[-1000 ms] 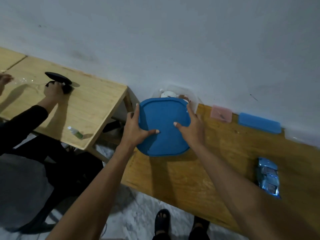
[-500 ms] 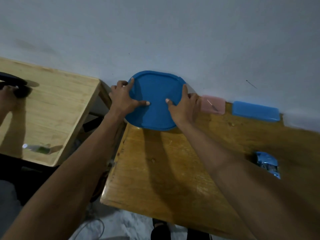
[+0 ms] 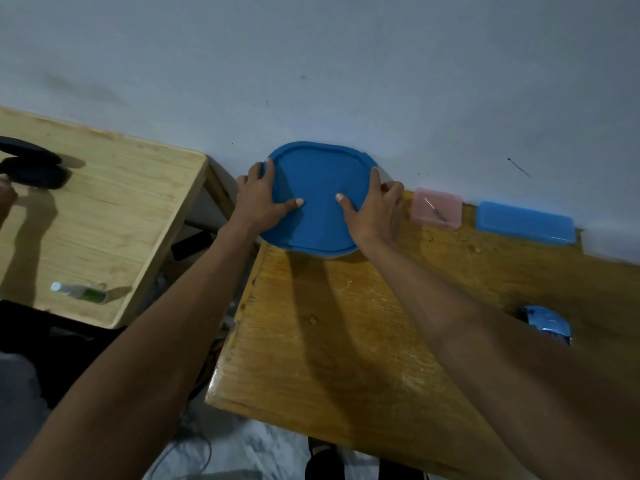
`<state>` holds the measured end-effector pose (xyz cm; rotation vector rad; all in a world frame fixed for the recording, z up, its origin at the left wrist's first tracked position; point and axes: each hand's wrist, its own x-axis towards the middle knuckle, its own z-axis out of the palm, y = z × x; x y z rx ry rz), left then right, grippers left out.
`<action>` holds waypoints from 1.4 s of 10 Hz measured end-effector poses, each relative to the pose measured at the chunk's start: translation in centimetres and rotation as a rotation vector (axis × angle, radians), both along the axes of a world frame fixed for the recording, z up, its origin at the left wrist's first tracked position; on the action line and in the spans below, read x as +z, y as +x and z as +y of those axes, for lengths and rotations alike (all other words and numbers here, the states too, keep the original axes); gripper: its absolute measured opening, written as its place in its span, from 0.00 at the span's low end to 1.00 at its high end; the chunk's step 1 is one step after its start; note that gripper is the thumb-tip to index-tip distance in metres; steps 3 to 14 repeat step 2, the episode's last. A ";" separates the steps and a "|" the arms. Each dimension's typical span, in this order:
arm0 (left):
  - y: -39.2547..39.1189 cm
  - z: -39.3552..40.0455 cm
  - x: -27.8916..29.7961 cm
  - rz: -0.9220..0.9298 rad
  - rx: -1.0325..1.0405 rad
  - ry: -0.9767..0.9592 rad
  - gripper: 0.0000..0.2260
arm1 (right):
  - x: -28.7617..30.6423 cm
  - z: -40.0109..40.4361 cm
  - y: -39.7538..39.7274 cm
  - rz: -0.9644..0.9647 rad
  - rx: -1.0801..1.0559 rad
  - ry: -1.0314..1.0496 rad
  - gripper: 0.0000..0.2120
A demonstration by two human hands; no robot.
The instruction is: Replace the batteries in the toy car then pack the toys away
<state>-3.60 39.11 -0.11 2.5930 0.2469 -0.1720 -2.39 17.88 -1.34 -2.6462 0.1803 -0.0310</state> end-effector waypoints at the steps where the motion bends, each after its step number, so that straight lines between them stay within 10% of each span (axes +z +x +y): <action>1: 0.0 -0.3 0.3 0.065 -0.002 0.040 0.46 | 0.2 0.2 -0.1 0.046 -0.010 -0.038 0.38; 14: -1.0 -1.0 1.3 0.018 0.048 0.107 0.43 | 2.0 0.0 0.1 0.134 0.022 -0.078 0.40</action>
